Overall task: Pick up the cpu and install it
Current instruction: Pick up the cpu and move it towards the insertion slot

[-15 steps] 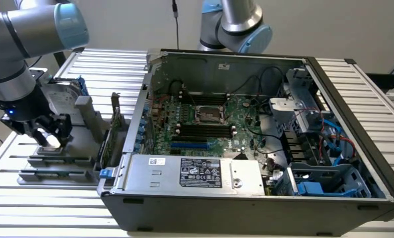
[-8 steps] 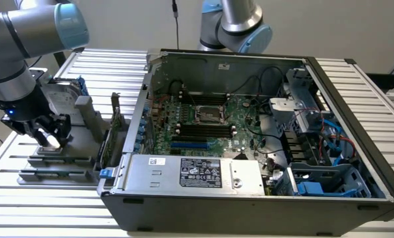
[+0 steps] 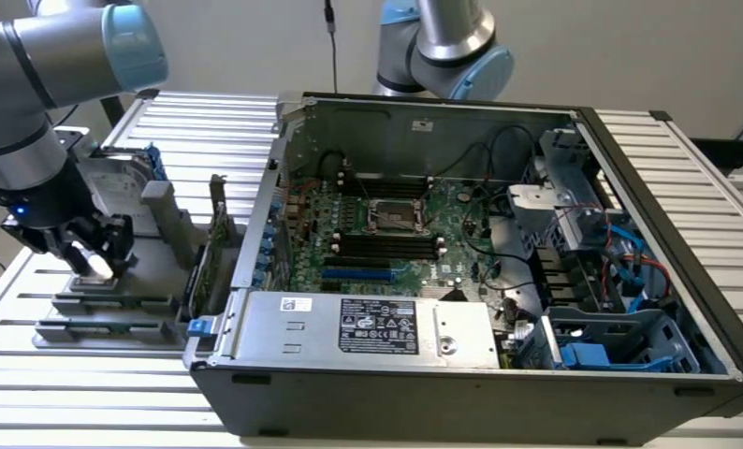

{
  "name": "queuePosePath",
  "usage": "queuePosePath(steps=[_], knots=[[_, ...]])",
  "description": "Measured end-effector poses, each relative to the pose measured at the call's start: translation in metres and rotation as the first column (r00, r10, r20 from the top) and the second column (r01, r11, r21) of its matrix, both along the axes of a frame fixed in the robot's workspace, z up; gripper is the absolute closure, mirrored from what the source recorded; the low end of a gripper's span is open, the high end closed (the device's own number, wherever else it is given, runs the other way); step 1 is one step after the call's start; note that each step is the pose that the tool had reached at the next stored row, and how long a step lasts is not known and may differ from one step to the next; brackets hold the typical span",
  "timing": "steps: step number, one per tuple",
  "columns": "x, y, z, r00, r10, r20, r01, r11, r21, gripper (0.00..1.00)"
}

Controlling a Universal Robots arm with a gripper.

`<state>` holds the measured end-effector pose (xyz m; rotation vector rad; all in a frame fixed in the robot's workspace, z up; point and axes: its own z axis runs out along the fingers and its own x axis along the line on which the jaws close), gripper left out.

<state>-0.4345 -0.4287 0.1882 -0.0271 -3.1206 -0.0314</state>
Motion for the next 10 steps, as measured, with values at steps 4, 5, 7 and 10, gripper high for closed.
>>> queuePosePath(steps=[4,5,7,10], knots=[[0.000,0.0000,0.0114,1.0000,0.000,-0.0001,0.000,1.0000,0.0020,0.45],[0.000,0.0000,0.0156,1.0000,0.000,-0.0001,0.000,1.0000,0.0026,0.45],[0.001,0.0000,0.0246,1.0000,0.000,-0.0004,0.000,1.0000,0.0030,0.45],[0.002,0.0000,0.0383,1.0000,0.001,-0.0010,-0.001,1.0000,0.0032,0.45]])
